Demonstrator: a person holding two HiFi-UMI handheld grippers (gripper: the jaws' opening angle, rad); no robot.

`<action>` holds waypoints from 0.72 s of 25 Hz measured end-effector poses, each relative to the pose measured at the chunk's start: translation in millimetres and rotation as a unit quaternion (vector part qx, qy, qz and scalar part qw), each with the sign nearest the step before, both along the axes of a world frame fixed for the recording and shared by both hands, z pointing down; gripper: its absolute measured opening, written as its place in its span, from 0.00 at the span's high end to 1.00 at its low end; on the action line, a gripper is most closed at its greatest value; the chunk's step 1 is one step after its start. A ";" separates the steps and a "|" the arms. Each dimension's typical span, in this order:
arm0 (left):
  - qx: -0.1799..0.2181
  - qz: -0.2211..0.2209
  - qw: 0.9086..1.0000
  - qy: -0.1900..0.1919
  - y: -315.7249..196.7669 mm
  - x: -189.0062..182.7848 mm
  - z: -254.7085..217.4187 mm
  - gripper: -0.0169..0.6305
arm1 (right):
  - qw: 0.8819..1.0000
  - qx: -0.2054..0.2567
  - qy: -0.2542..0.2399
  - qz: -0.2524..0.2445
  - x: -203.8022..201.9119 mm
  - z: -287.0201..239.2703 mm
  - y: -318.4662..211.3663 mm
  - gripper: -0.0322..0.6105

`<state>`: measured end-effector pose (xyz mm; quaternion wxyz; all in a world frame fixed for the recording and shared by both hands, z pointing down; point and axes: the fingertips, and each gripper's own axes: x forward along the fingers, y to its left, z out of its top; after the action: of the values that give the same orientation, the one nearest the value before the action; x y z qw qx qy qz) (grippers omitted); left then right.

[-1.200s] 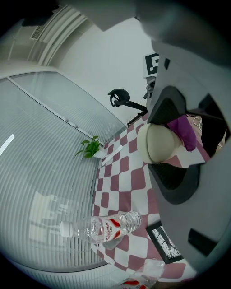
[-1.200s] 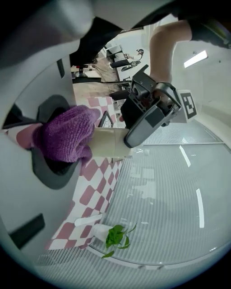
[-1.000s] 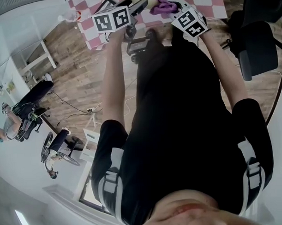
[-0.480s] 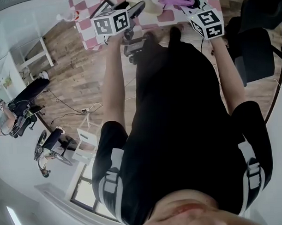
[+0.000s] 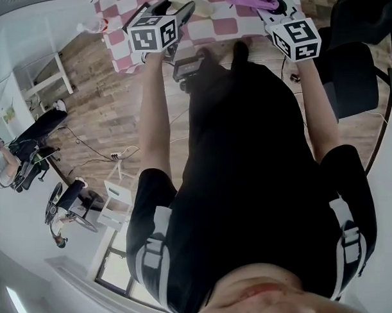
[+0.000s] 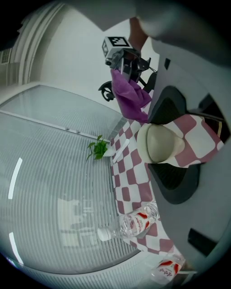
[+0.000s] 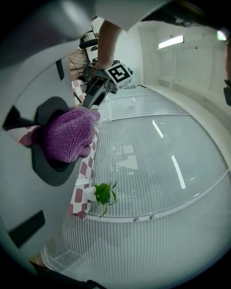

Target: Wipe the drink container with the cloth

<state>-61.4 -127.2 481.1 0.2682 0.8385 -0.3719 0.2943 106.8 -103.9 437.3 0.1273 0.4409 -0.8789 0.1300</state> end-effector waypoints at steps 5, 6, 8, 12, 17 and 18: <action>0.049 0.059 0.997 -0.022 8.5 14.7 3.3 0.52 | 1.000 0.004 -0.012 0.005 -0.1 -6.3 7.4 0.85; 0.060 0.070 0.995 -0.025 9.6 17.1 3.4 0.52 | 1.000 0.005 -0.014 0.006 -0.9 -7.4 8.7 0.85; 0.079 0.091 0.992 -0.029 13.8 21.5 3.8 0.52 | 1.000 0.006 -0.014 0.010 -3.2 -10.9 13.3 0.85; 0.112 0.133 0.984 -0.032 24.3 30.2 2.0 0.52 | 1.000 0.009 -0.011 0.023 -6.0 -20.7 22.6 0.85; 0.137 0.161 0.977 -0.037 30.5 32.9 5.0 0.52 | 0.999 0.006 -0.003 0.046 -10.6 -26.5 37.6 0.85; 0.141 0.167 0.975 -0.039 31.2 32.7 5.2 0.52 | 0.999 0.007 -0.003 0.053 -11.9 -29.0 40.5 0.85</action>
<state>-28.7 -96.0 486.3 0.0798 0.9061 -0.2741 0.3122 95.0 -63.4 408.4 0.1144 0.4872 -0.8558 0.1314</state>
